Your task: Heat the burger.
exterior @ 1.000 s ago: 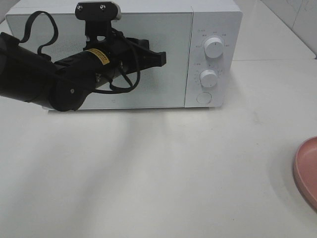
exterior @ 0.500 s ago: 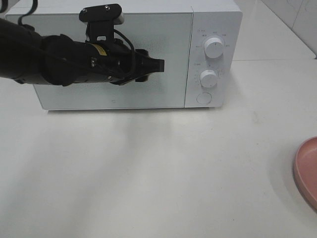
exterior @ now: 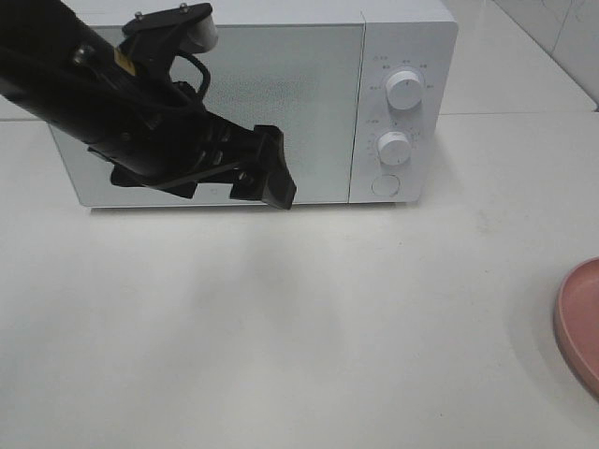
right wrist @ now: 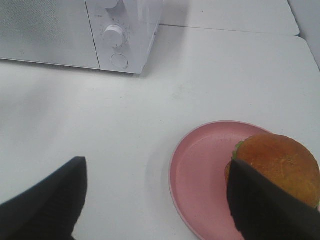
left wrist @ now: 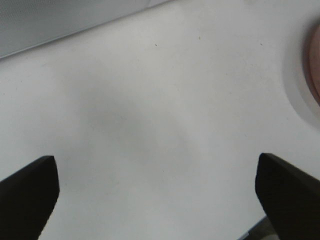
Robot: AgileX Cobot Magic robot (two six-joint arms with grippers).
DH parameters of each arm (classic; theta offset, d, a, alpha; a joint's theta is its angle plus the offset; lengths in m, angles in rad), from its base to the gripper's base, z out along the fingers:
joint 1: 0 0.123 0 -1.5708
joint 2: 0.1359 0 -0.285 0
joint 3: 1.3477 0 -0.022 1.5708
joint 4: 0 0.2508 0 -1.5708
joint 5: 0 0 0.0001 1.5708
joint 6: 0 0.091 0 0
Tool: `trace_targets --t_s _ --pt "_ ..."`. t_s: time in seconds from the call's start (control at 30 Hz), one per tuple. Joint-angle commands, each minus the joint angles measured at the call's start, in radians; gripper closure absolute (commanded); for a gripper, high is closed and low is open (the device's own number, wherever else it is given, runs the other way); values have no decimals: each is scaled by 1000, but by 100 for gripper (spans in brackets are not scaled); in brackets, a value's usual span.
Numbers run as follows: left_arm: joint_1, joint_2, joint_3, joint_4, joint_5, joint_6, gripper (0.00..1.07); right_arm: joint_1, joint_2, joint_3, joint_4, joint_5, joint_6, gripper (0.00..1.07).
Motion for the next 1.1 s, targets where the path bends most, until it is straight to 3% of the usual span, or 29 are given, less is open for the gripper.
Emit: trace_targets --t_s 0.03,0.17,0.23,0.3,0.33,0.4,0.43,0.53,0.6,0.63,0.7,0.73,0.8,0.97,1.1 --pt "-6 -91 -9 32 139 2 6 -6 -27 3 4 -10 -5 32" --pt "2 -153 -9 52 228 -20 6 -6 -27 3 4 -10 -5 32" --pt "58 -234 -9 61 332 -62 6 -6 -27 3 4 -10 -5 32" --pt "76 -256 -9 61 361 -66 6 -6 -27 3 4 -10 -5 32" --pt "131 -300 -9 60 419 -71 6 -6 -27 3 4 -10 -5 32" --pt "155 -319 -9 61 441 -71 6 -6 -27 3 4 -10 -5 32" --pt "220 -363 -9 66 487 -71 6 -6 -27 3 4 -10 -5 32" --pt "256 -387 -9 74 509 -71 6 -6 -27 3 4 -10 -5 32" --pt "363 -456 -9 120 564 -71 6 -6 -27 3 4 -10 -5 32" --pt "363 -456 -9 120 564 -71 6 -6 -27 3 4 -10 -5 32" --pt "464 -512 -9 192 615 -68 6 -6 -27 3 4 -10 -5 32" --pt "464 -512 -9 192 615 -68 6 -6 -27 3 4 -10 -5 32" --pt "568 -576 1 241 669 -74 6 -6 -27 3 4 -10 -5 32" --pt "597 -656 59 246 660 -76 6 -6 -27 3 4 -10 -6 32" --pt "597 -762 183 270 652 -47 6 -6 -27 3 4 -10 -6 32"
